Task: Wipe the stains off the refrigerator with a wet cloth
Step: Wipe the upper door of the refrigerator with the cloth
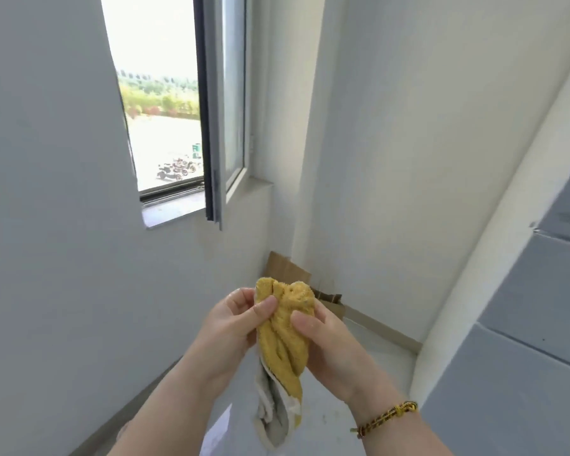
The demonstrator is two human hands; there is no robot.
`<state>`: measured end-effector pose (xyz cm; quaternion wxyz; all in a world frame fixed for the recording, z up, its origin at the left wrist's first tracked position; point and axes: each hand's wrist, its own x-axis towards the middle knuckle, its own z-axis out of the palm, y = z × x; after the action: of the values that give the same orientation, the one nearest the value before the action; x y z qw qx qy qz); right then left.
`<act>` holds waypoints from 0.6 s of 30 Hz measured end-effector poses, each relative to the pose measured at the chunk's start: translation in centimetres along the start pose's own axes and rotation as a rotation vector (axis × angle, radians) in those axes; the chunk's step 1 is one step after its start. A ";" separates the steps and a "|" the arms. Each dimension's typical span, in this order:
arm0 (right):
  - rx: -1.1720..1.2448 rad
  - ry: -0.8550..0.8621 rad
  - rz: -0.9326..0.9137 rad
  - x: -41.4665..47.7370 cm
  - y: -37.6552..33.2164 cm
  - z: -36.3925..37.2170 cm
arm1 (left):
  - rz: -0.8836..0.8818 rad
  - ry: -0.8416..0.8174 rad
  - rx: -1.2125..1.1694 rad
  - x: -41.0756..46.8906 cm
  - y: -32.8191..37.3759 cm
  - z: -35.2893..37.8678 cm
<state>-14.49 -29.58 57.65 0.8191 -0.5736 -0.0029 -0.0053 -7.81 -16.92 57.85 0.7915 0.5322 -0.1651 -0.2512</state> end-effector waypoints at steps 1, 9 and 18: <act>-0.012 0.078 -0.039 -1.2 -1.1 -2.2 | -0.013 -0.048 0.013 1.1 -0.6 2.6; -0.154 0.429 -0.241 -8.5 -8.5 -15.4 | -0.032 -0.247 -0.027 7.5 -4.2 18.8; -0.390 0.803 -0.355 -16.9 -13.9 -23.8 | -0.127 -0.594 -0.033 10.3 -9.1 31.7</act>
<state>-31.57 -56.58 62.36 0.6192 -0.6596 0.2170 -0.3668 -18.16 -49.75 61.35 0.6997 0.4319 -0.3517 -0.4474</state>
